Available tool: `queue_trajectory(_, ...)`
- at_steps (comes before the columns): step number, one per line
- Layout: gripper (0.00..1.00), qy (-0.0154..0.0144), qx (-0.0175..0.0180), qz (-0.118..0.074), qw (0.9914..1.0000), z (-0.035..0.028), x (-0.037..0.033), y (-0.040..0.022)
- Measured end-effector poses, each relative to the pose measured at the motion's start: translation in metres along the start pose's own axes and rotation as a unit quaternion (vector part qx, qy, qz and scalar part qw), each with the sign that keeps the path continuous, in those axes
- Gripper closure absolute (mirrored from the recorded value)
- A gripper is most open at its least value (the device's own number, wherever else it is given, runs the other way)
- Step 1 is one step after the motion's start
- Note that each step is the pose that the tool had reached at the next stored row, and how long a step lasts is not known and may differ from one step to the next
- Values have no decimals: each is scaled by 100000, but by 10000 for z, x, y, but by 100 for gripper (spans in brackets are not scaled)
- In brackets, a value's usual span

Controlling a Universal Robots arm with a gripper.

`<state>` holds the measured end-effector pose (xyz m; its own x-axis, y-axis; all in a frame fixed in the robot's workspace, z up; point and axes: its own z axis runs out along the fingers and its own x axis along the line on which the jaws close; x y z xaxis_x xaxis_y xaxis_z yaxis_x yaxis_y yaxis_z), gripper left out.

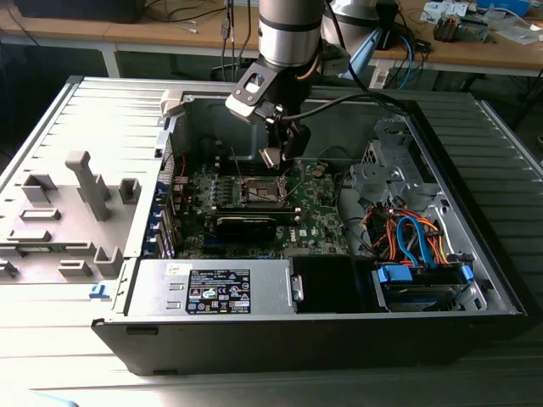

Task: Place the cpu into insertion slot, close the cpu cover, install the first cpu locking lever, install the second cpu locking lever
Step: 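Place the cpu into insertion slot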

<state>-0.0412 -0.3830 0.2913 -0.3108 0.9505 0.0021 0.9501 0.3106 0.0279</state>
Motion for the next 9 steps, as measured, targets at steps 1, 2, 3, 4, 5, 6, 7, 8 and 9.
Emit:
queue_trajectory(1, 45, -3, -1, 92, 100000, 1, 0, 0)
queue_trajectory(2, 45, -7, 1, 161, 100000, 1, 0, 0)
queue_trajectory(3, 45, -9, 2, 260, 100000, 2, 0, 0)
queue_trajectory(4, 45, -10, -3, 343, 99999, 3, 0, 0)
queue_trajectory(5, 45, -12, -3, 407, 99999, 4, 0, 0)
queue_trajectory(6, 45, -15, 0, 476, 99999, 4, 0, 0)
queue_trajectory(7, 45, -16, 0, 528, 99999, 4, 0, 0)
queue_trajectory(8, 45, -17, -3, 607, 99998, 5, 0, 0)
queue_trajectory(9, 45, -19, -2, 663, 99998, 6, 0, 0)
